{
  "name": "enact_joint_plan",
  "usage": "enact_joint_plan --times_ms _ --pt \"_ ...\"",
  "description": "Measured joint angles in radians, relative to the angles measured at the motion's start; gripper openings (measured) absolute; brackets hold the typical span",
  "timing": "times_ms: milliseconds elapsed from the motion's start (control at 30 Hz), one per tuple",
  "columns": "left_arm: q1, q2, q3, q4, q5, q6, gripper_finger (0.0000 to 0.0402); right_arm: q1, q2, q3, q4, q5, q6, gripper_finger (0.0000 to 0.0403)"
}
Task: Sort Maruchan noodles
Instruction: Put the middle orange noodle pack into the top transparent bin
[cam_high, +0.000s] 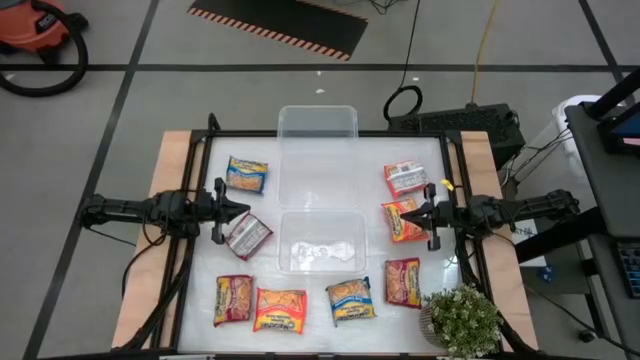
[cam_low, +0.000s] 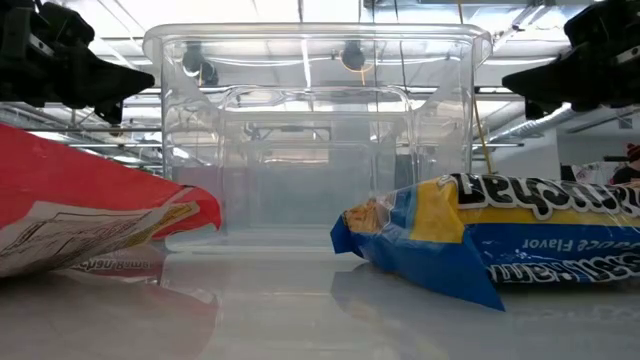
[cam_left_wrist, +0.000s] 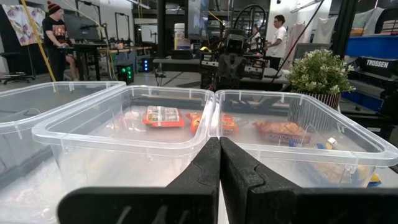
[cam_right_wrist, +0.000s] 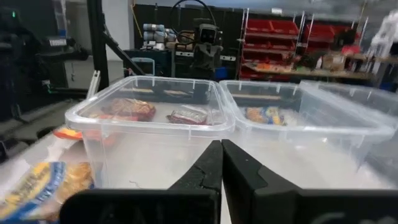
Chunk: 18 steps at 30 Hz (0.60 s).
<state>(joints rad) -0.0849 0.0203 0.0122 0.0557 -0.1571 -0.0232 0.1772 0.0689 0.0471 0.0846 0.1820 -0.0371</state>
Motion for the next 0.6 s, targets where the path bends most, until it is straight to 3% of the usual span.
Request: enact_joint_plan --times_ms 367,600 --pt "0.000 0.000 0.000 0.000 0.000 0.000 0.0006 -0.001 0.012 0.024 0.000 0.057 -0.008 0.0000" --pt "0.000 0.000 0.000 0.000 0.000 0.006 0.0006 -0.001 0.110 0.179 -0.070 0.145 -0.005 0.0000"
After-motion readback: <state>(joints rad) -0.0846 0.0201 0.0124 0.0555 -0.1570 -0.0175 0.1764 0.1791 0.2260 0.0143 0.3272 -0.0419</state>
